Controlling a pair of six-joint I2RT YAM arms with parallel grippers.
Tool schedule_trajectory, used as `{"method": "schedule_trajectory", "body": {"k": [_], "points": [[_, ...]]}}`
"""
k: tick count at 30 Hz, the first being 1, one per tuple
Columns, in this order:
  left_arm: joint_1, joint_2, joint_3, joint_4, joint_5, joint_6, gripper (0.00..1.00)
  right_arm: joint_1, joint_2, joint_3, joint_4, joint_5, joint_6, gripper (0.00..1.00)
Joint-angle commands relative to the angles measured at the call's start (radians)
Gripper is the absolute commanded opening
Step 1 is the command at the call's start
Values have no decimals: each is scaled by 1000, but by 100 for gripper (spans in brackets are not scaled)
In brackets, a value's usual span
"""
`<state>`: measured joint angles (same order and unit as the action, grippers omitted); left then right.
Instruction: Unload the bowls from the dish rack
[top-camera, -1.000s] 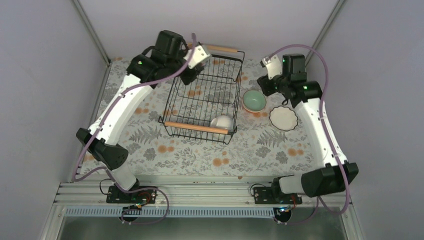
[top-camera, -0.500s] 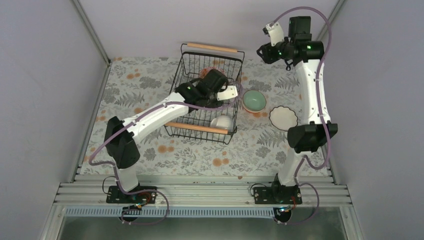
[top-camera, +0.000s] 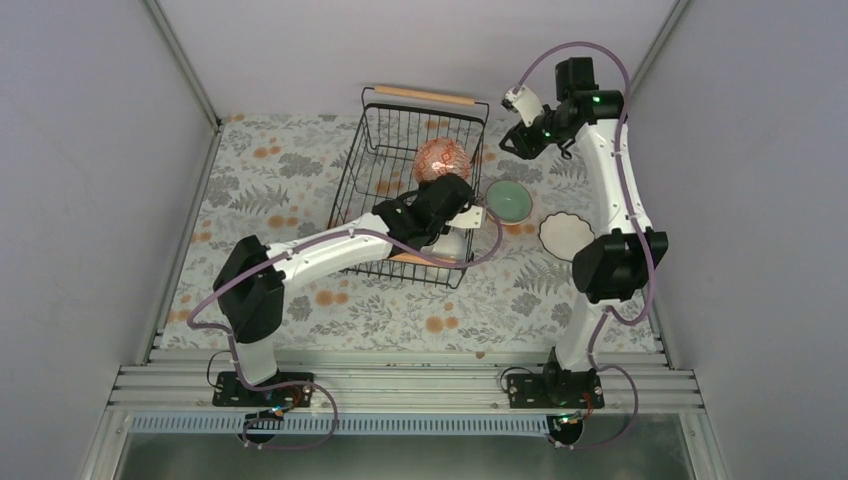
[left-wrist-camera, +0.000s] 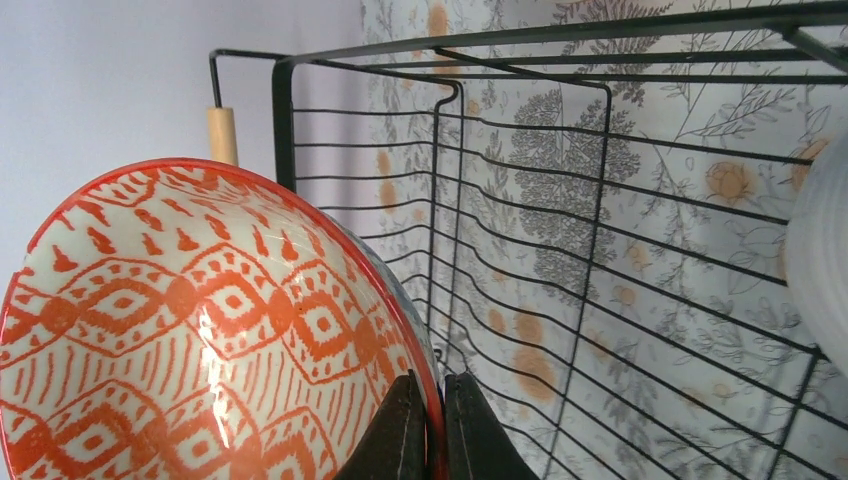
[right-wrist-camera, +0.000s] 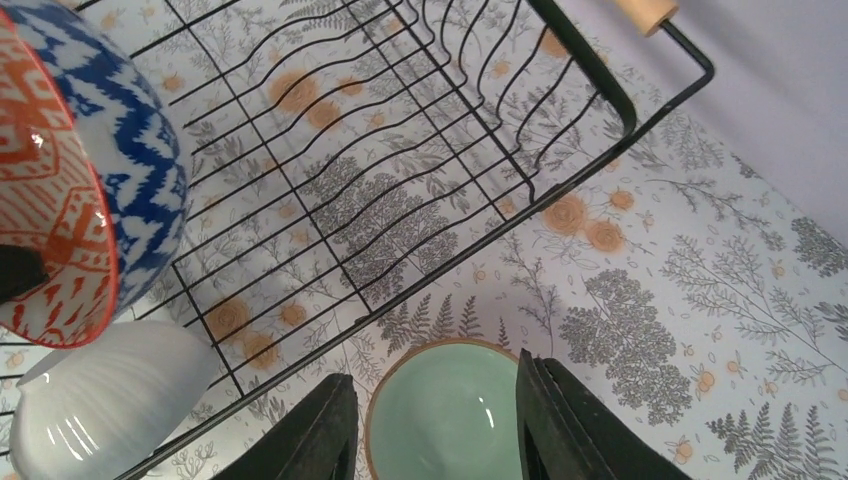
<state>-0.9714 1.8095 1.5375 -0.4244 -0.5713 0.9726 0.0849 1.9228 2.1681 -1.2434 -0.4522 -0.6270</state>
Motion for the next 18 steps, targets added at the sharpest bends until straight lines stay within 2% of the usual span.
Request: {"method": "schedule_trajectory", "body": {"k": [1,6,13,18], "points": [[-7,-16,-39,165,-58,193,2,35,-82,-72,79,11,-58,39],[-6,4,-67,257,-45,339,2,68,-119,-132,128,54,-65,41],[-7,72,16,231,-35,355,2,111,-192,-237,209,72,-49,49],[-9,103,56,212,-43,347,2,141,-199,-257,234,91,-15,51]]}}
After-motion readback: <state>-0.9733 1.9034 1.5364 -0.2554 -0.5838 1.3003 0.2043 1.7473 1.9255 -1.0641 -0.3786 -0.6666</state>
